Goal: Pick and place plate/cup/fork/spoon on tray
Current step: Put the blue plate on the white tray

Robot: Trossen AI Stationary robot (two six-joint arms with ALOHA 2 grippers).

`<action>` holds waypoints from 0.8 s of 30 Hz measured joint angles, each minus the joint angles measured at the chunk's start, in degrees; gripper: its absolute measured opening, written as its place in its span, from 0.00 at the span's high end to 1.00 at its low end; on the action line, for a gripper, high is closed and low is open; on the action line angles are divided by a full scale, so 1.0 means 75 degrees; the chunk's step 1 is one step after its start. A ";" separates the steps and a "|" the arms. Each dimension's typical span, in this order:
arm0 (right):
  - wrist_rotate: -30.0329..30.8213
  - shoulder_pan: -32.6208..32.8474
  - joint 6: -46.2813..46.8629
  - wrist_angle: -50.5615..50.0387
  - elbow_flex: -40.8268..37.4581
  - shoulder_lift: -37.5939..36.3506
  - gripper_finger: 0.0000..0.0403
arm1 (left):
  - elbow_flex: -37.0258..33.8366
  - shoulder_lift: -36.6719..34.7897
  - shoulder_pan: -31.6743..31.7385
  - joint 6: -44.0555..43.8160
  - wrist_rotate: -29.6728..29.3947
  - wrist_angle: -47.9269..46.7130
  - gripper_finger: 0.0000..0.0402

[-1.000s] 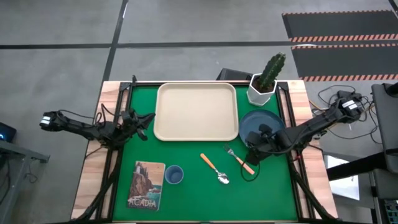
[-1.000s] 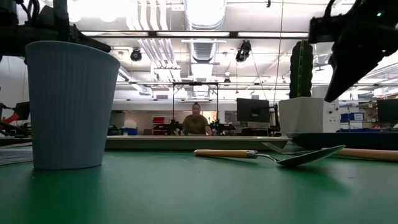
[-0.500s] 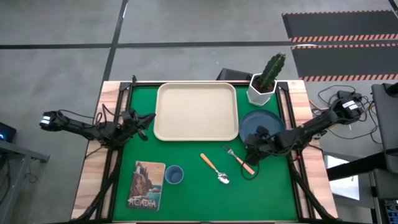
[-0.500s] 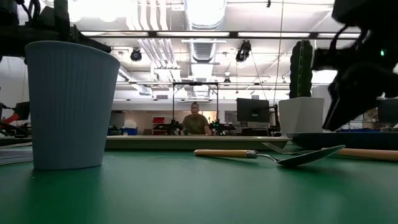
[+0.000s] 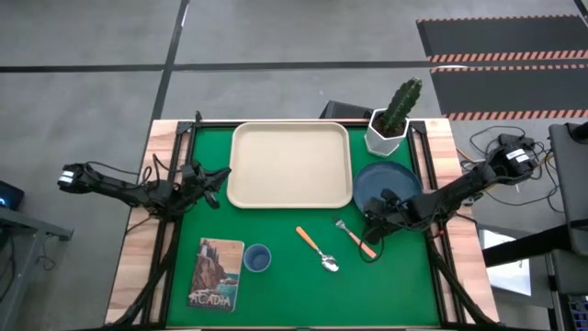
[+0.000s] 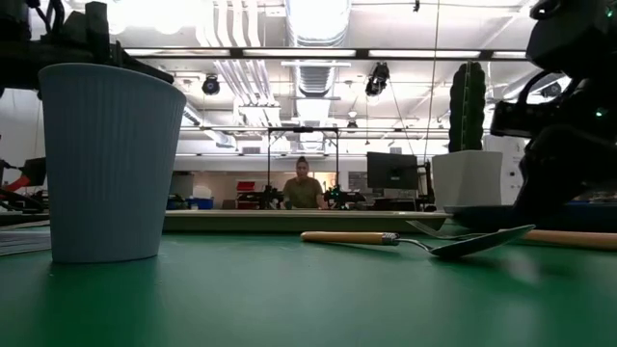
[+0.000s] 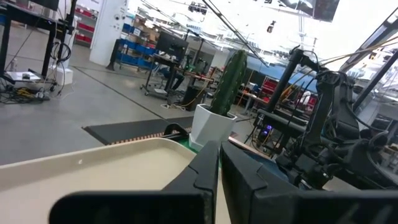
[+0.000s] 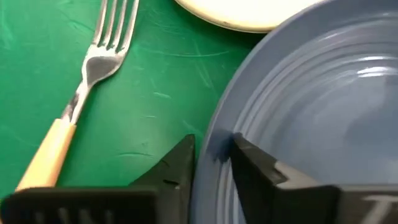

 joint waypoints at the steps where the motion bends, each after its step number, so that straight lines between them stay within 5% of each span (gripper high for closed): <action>1: 0.0045 0.0000 0.0000 -0.0008 -0.0005 0.0000 0.83 | 0.0000 -0.0003 0.0000 0.0000 0.0000 -0.0005 1.00; 6: 0.0183 -0.0002 -0.0067 -0.0030 0.0055 -0.0003 0.96 | 0.0000 -0.0009 0.0000 -0.0003 0.0003 -0.0003 1.00; 24: -0.0156 0.0162 -0.0087 -0.3510 0.2789 0.0000 0.97 | 0.0000 0.0015 0.0001 -0.0015 0.0006 -0.0003 1.00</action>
